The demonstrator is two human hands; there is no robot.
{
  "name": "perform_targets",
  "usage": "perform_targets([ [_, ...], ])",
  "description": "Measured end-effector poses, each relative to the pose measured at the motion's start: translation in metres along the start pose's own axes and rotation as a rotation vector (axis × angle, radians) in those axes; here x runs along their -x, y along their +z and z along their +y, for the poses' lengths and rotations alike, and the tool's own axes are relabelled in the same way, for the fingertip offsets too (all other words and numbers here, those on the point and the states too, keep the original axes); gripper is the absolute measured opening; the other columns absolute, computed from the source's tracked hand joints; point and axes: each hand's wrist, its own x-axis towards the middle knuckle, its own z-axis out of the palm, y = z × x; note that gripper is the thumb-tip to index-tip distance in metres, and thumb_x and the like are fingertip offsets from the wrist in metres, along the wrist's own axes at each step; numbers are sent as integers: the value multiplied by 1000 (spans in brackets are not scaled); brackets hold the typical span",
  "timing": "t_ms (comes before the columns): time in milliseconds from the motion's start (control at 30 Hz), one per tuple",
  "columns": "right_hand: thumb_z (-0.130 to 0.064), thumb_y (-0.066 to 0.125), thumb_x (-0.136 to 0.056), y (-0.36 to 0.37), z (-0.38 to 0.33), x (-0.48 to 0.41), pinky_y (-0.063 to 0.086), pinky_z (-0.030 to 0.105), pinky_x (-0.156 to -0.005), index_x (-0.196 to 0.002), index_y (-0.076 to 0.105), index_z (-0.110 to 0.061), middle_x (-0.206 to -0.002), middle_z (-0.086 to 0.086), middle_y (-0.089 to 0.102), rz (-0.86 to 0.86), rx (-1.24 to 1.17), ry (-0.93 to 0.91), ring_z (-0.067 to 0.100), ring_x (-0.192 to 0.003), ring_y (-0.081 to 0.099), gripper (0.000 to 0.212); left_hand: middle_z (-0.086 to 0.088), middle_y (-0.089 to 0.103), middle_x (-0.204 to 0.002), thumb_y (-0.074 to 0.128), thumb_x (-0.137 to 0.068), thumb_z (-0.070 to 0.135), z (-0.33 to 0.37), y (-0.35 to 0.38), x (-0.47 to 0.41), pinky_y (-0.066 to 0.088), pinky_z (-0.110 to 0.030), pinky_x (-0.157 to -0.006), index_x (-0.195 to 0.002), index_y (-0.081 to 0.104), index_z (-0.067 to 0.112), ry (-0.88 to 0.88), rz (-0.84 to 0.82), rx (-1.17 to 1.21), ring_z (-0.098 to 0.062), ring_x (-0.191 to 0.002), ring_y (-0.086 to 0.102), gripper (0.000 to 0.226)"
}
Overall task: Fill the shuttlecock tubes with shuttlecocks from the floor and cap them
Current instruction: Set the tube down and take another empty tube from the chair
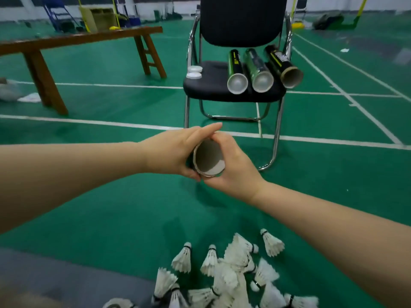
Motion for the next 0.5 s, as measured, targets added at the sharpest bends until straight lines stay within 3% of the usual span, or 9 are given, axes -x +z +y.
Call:
perform_targets([
  [100,-31,71,-64,21,20,10,31,10,-97,-127,42,6,-122,20,52,-54,-21,47,16,-114,42,79,-24,58,-120,90,-56,30,-19,36,4,32,-26,-89,-138,13,29,7,-41,42,-34,-104,61,113],
  [200,-22,78,-62,40,42,18,36,21,-94,-130,41,4,-125,19,50,-126,-20,147,15,-114,41,81,-23,55,-123,88,-60,31,-37,71,4,33,-26,-90,-137,8,35,-33,-94,119,-33,-109,58,112],
  [267,-16,81,-62,52,56,26,38,27,-94,-132,39,2,-128,17,49,-176,-15,224,17,-116,42,83,-20,53,-127,87,-62,33,-45,94,5,36,-27,-91,-145,3,28,-77,-125,156,-31,-113,55,118],
  [400,-18,80,-68,71,77,47,35,20,-93,-137,35,-6,-134,10,46,-256,-18,370,18,-121,44,84,-19,52,-126,84,-65,36,-55,139,7,42,-36,-94,-147,3,15,-103,-227,209,-32,-113,53,118],
  [500,-23,78,-72,80,90,65,37,24,-96,-139,32,-9,-134,8,44,-317,-34,460,15,-120,43,83,-20,58,-108,84,-62,42,-57,169,8,50,-44,-80,-147,5,18,7,-208,145,-36,-94,57,118],
])
